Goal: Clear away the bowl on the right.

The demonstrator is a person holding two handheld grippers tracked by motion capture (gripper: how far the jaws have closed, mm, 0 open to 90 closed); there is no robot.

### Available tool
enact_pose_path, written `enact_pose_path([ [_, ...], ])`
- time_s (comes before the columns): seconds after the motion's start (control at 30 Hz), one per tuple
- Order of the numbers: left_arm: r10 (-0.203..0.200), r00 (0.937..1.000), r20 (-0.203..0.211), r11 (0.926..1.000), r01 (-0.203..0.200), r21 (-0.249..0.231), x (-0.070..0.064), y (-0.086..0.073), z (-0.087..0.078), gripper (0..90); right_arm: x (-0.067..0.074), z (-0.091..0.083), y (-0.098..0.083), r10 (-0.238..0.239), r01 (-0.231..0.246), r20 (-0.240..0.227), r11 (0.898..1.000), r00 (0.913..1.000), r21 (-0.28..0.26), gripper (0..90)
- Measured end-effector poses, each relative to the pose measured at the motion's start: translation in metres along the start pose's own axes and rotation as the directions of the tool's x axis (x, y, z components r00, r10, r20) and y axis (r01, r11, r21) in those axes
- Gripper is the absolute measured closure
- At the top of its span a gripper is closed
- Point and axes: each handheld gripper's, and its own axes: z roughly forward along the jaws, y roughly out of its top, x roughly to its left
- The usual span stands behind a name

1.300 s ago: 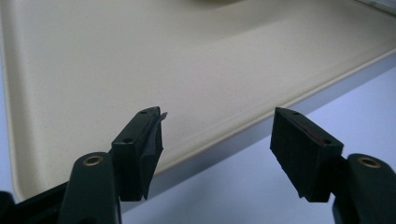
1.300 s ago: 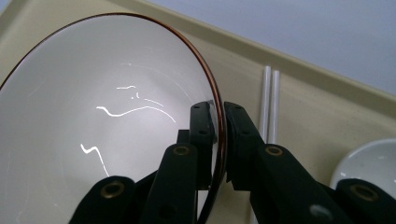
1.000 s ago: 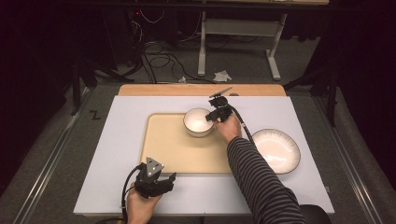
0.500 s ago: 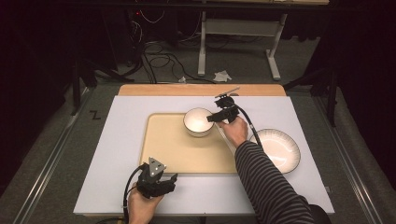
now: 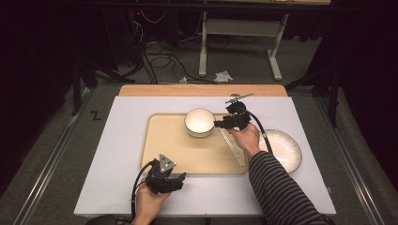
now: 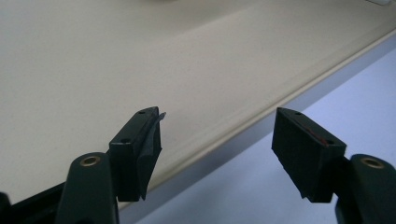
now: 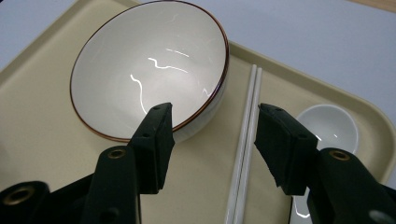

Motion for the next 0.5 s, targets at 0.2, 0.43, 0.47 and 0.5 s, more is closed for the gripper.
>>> enact_pose_path([
  [0.2, 0.016, 0.9996, 0.021, 0.9998, -0.016, 0.013, -0.002, 0.005, 0.008, 32.7, -0.003, -0.018, -0.01, -0.016, 0.016, -0.02, 0.999, 0.9997, -0.029, 47.9],
  [0.43, 0.047, 0.9976, 0.05, 0.9987, -0.048, 0.015, -0.007, 0.012, 0.019, 33.3, 0.001, -0.035, -0.026, -0.039, 0.035, -0.052, 0.997, 0.9979, -0.069, 48.4],
  [0.47, 0.051, 0.9974, 0.051, 0.9985, -0.052, 0.015, -0.007, 0.013, 0.02, 33.3, 0.001, -0.038, -0.028, -0.044, 0.04, -0.053, 0.997, 0.9976, -0.072, 48.4],
  [0.5, 0.054, 0.9973, 0.05, 0.9984, -0.055, 0.017, -0.008, 0.014, 0.021, 33.3, 0.001, -0.04, -0.029, -0.046, 0.042, -0.05, 0.996, 0.9977, -0.075, 48.4],
])
